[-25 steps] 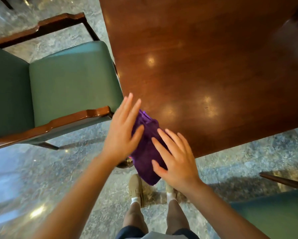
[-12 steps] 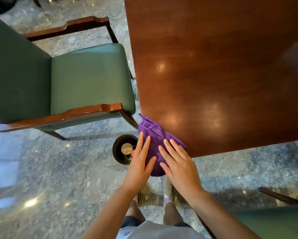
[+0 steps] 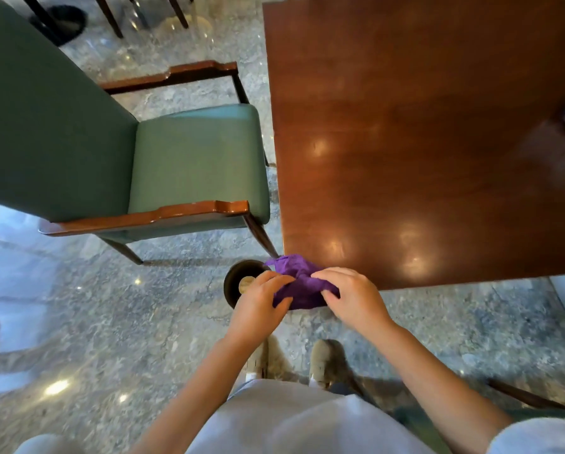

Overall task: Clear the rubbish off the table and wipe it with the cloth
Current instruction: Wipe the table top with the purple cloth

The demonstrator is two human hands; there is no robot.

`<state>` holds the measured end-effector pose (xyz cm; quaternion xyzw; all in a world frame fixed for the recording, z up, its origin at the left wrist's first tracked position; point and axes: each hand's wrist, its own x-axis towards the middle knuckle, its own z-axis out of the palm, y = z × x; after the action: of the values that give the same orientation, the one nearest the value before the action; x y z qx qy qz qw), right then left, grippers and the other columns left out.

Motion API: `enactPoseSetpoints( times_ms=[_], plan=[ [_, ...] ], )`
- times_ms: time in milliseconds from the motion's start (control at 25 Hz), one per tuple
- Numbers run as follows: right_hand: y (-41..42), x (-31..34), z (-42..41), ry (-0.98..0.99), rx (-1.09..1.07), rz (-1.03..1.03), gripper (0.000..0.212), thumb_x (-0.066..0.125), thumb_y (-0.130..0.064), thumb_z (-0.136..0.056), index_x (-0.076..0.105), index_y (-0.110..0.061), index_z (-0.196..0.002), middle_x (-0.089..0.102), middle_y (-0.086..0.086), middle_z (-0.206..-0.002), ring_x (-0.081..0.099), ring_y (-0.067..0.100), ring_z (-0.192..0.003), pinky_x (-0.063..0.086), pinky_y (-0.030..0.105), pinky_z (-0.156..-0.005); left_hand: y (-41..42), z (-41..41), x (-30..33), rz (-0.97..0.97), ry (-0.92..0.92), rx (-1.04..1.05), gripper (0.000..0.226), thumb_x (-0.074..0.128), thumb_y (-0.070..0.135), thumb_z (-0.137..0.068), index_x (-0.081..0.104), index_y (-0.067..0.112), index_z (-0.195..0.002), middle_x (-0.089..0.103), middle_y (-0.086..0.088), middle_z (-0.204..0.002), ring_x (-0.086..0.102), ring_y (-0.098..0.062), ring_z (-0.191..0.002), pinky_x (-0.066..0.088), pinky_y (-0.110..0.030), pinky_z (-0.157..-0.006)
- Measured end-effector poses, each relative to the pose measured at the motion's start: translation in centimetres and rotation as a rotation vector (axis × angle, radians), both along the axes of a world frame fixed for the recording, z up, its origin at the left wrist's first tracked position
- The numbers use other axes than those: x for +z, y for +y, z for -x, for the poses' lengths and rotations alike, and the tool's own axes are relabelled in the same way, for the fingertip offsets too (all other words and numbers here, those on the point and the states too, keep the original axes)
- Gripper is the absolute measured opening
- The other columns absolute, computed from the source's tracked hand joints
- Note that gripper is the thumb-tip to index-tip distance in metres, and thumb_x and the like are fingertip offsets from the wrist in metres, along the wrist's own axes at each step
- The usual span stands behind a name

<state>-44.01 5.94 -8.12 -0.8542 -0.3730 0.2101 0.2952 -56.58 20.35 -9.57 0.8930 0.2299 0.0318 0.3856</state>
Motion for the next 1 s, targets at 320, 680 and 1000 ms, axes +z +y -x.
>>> enactPoseSetpoints(
  times_ms=[320, 680, 1000],
  plan=[
    [0.4, 7.6, -5.5, -0.387, 0.089, -0.144, 0.031, 0.070, -0.006, -0.071, 0.068, -0.019, -0.099, 0.071, -0.001, -0.095, 0.064, 0.023, -0.090, 0.047, 0.028, -0.069, 1.4, -6.3, 7.9, -0.160, -0.151, -0.017, 0.035, 0.065, 0.012, -0.082, 0.063, 0.021, -0.115, 0.060, 0.002, -0.112, 0.057, -0.015, -0.099, 0.048, -0.027, -0.079],
    [2.2, 11.3, -11.8, -0.536, 0.178, -0.151, 0.032, 0.064, -0.008, -0.080, 0.065, -0.017, -0.110, 0.069, 0.001, -0.100, 0.063, 0.022, -0.094, 0.057, 0.037, -0.069, 3.6, -12.2, 12.6, -0.425, -0.222, -0.119, 0.030, 0.064, 0.018, -0.084, 0.060, 0.021, -0.114, 0.055, 0.000, -0.115, 0.059, -0.019, -0.093, 0.054, -0.035, -0.070],
    [8.3, 10.9, -18.9, -0.495, 0.133, -0.023, 0.026, 0.058, -0.015, -0.086, 0.064, -0.024, -0.110, 0.067, -0.004, -0.104, 0.060, 0.018, -0.097, 0.055, 0.037, -0.074, 10.1, -19.6, 10.6, -0.326, -0.140, -0.140, 0.028, 0.061, 0.018, -0.085, 0.061, 0.023, -0.113, 0.056, 0.002, -0.110, 0.058, -0.017, -0.092, 0.045, -0.025, -0.068]
  ],
)
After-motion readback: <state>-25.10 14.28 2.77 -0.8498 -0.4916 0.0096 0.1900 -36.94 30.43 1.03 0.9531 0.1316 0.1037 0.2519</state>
